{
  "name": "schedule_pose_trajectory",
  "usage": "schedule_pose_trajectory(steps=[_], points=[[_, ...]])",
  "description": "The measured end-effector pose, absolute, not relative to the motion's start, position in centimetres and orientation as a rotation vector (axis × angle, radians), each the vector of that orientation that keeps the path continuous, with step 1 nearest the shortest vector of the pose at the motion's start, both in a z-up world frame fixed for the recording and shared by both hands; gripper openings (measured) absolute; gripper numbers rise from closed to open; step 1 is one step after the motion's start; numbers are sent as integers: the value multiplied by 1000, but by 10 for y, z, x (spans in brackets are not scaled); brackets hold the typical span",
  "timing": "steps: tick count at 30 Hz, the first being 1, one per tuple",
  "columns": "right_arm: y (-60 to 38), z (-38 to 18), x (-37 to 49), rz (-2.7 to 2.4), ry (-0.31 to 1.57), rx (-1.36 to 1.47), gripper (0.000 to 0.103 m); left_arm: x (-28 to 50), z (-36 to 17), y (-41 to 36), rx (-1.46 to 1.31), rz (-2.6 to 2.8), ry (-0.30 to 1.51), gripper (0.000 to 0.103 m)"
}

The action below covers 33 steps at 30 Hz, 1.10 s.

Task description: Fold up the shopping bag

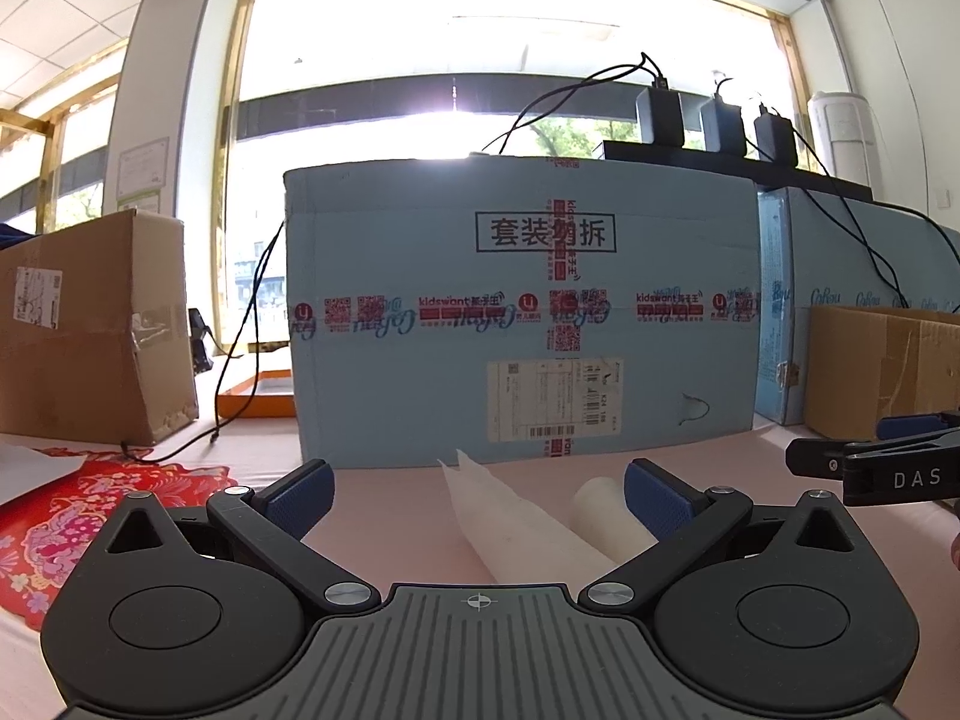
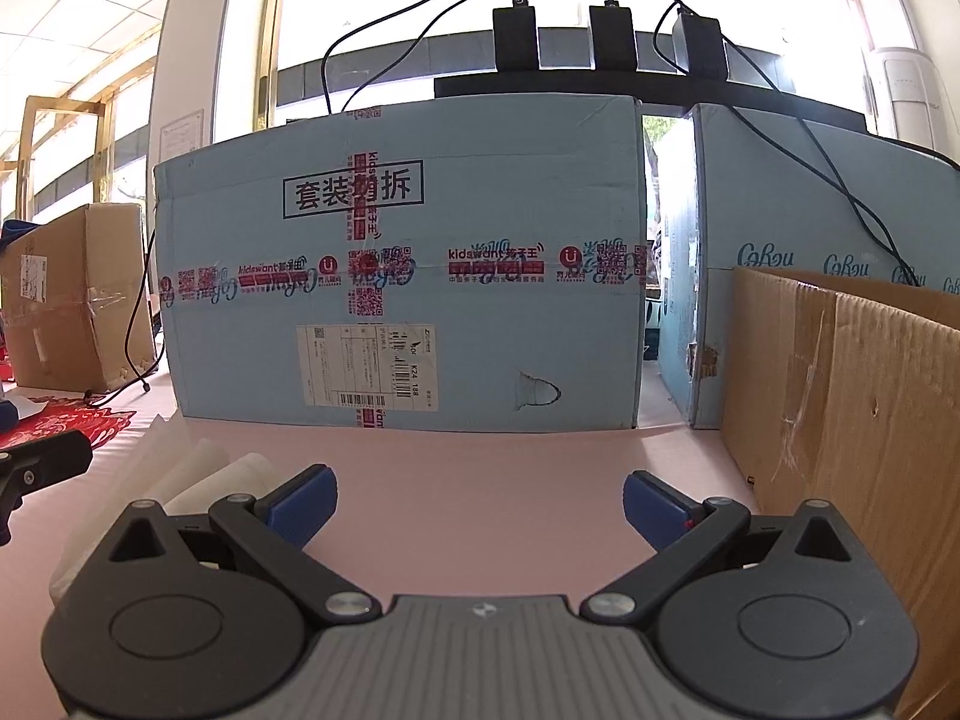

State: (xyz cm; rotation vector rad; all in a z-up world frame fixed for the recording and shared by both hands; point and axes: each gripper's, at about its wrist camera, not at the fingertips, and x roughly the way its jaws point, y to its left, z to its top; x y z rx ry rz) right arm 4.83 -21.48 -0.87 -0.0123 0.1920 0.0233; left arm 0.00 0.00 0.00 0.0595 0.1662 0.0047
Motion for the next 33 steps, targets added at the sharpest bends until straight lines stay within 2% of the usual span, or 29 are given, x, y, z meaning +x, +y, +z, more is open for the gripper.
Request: schedule_pose_trajectory(steps=[33], points=[[-213,-12,50,25,233,-8,103,3,1,2,28,-5,199,103]])
